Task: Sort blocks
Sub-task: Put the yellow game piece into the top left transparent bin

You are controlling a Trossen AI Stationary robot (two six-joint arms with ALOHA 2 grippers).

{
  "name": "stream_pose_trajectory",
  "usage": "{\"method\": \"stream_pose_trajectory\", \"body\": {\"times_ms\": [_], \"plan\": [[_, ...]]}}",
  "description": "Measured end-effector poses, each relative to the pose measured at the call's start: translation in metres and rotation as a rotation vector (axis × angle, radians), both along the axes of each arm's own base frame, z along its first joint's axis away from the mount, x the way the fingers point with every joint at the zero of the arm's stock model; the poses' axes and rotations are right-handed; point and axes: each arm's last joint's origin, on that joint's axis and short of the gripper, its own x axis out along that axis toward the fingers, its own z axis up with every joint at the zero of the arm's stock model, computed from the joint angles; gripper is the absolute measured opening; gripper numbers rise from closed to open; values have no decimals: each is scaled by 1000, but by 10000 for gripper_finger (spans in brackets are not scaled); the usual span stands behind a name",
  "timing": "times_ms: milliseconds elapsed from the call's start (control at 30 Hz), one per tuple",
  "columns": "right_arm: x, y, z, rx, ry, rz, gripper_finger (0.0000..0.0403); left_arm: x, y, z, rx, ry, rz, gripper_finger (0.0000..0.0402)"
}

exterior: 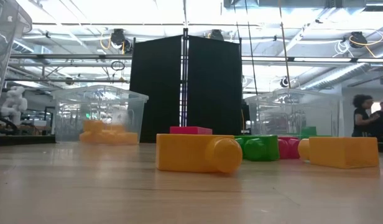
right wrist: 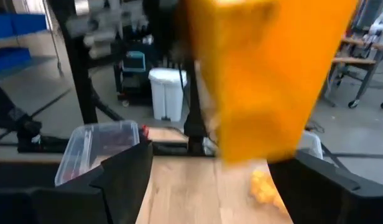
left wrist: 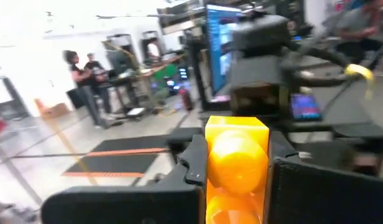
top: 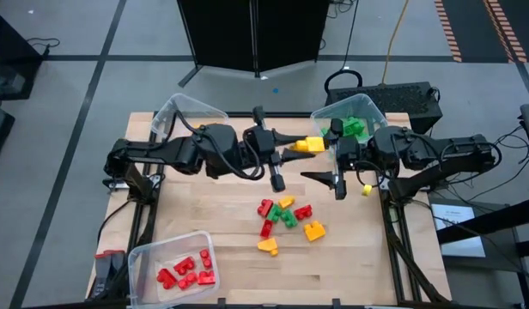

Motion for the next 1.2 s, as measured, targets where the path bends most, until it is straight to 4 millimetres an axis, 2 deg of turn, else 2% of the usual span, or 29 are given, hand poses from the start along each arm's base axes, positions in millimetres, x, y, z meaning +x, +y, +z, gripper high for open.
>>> {"method": "stream_pose_trajectory", "body": {"times_ms": [200,367,467,567,800,900,1100,1200], "plan": [[-4,-1,-6,-14,75,3,297,-25,7,15,7,14,99,13],[-6,-1,-15,-23,172,0,291,-36,12,11,22,117,150,13],[-8,-1,-22,-15,238,-8,290,-46,21,7,-37,181,204,13],[-9,-2,-25,-1,275,-14,290,-56,35,-4,-125,286,293,13],[-10,-2,-28,-2,302,-17,290,-79,76,-42,-256,586,644,13],[-10,-2,-28,-5,302,-16,290,-80,95,-52,-283,649,736,13],[-10,-2,-28,5,301,-18,290,-88,131,-57,-360,671,831,13],[-10,-2,-28,15,302,-21,290,-93,148,-75,-441,716,873,13]]}}
